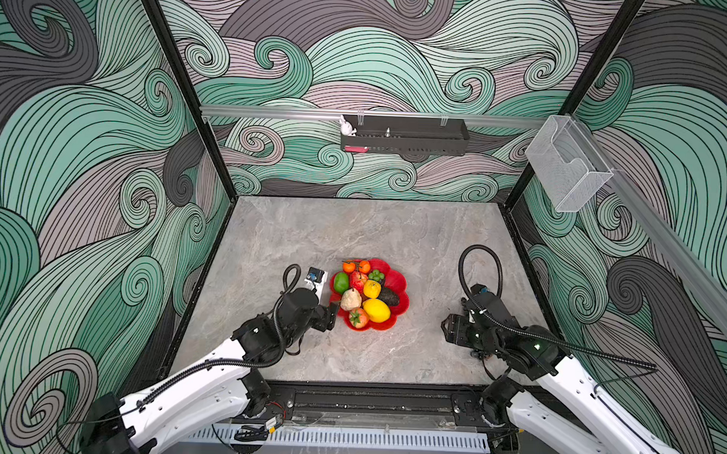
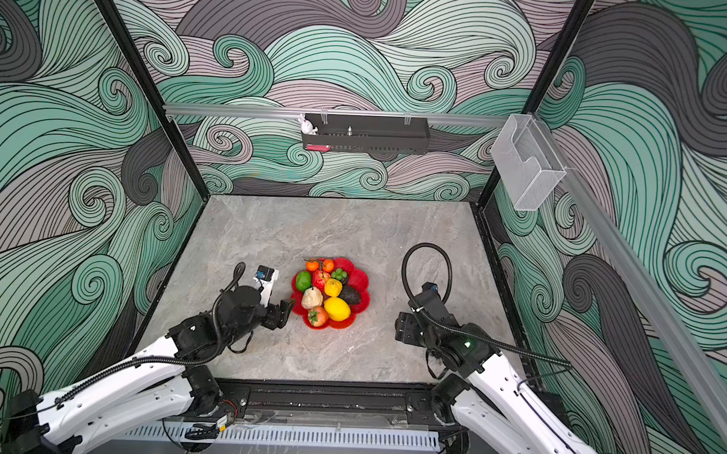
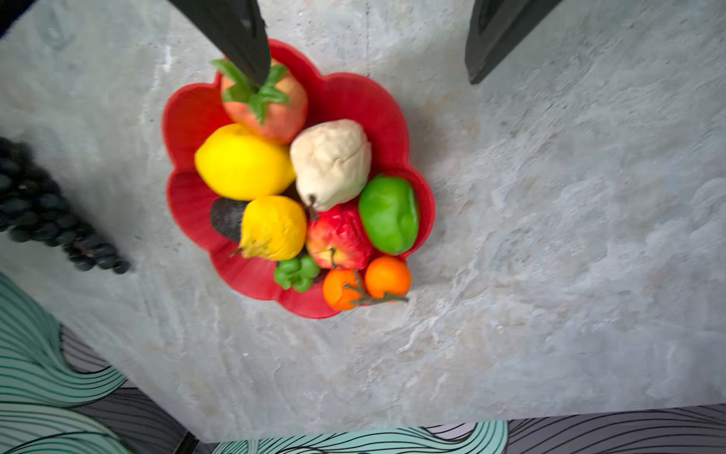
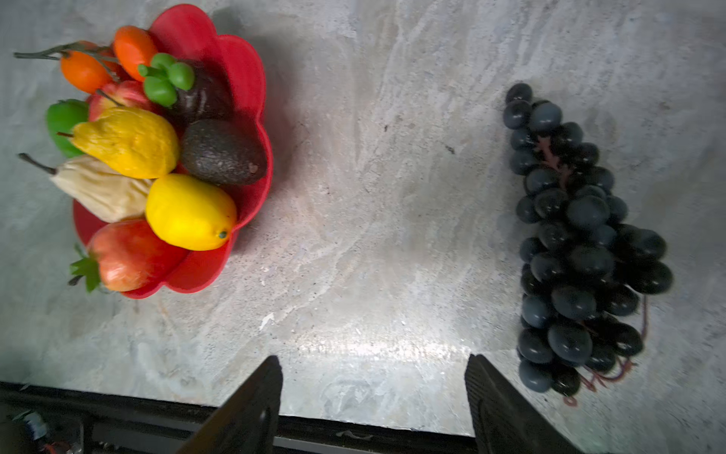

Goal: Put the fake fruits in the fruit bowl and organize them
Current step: 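Withdraw the left gripper while the right gripper moves to the dark grapes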

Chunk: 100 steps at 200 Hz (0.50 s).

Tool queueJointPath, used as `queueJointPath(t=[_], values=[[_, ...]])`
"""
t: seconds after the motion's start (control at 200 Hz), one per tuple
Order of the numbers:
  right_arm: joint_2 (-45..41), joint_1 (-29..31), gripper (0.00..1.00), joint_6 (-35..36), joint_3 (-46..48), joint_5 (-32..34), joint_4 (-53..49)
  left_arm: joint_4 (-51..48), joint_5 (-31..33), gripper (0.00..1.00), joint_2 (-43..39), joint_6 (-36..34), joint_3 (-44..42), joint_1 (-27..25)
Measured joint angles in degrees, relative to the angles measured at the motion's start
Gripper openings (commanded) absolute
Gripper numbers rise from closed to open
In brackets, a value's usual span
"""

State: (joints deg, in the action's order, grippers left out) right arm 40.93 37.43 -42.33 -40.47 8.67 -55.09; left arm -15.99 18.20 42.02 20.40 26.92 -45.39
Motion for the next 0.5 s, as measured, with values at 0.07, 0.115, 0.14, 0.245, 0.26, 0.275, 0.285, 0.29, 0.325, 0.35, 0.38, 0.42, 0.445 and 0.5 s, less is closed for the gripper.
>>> queueJointPath(t=[0.07, 0.115, 0.14, 0.245, 0.26, 0.275, 0.285, 0.29, 0.325, 0.35, 0.38, 0.42, 0.445, 0.5], values=[[1.2, 1.03, 0.7, -3.23, -0.72, 2.34, -3.48, 0.85, 1.99, 0.81, -3.19, -0.26, -3.13, 0.0], [2.27, 1.66, 0.7, -5.38, -1.29, 3.61, -5.92, 1.36, 3.15, 0.82, -5.01, -0.59, -4.42, 0.0], [2.71, 1.95, 0.7, -6.56, -1.46, 4.26, -7.08, 1.66, 3.72, 0.83, -5.92, -0.74, -5.03, 0.0], [4.07, 2.84, 0.7, -11.72, -1.2, 6.19, -11.56, 2.29, 5.38, 0.83, -8.83, -1.09, -6.23, 0.0], [4.09, 2.86, 0.7, -12.2, -1.05, 6.29, -11.85, 2.34, 5.51, 0.83, -9.16, -1.11, -6.25, 0.0], [4.11, 2.86, 0.7, -12.79, -0.81, 6.4, -12.22, 2.38, 5.66, 0.83, -9.42, -1.11, -6.25, 0.0], [4.22, 2.86, 0.7, -13.31, -0.59, 6.49, -12.48, 2.4, 5.79, 0.83, -9.64, -1.11, -6.25, 0.0], [4.26, 2.86, 0.7, -13.46, -0.5, 6.49, -12.55, 2.43, 5.84, 0.83, -9.7, -1.11, -6.25, 0.0], [4.52, 2.84, 0.69, -14.88, 0.24, 6.6, -13.38, 2.43, 6.23, 0.83, -10.29, -1.09, -6.25, 0.0], [4.83, 2.84, 0.68, -15.67, 0.79, 6.6, -13.84, 2.34, 6.51, 0.83, -10.69, -1.07, -6.25, 0.0], [5.31, 2.84, 0.66, -16.61, 1.42, 6.56, -14.21, 2.21, 6.99, 0.83, -11.28, -1.01, -6.25, 0.0], [6.14, 2.84, 0.63, -17.64, 2.29, 6.47, -14.34, 2.05, 7.54, 0.83, -12.09, -0.85, -6.25, 0.0], [6.6, 2.84, 0.62, -18.21, 2.93, 6.32, -14.36, 1.97, 7.96, 0.83, -12.66, -0.81, -6.25, 0.0], [7.76, 2.67, 0.58, -19.61, 4.26, 6.1, -13.86, 1.81, 8.57, 0.83, -13.81, -0.63, -6.27, 0.0]])
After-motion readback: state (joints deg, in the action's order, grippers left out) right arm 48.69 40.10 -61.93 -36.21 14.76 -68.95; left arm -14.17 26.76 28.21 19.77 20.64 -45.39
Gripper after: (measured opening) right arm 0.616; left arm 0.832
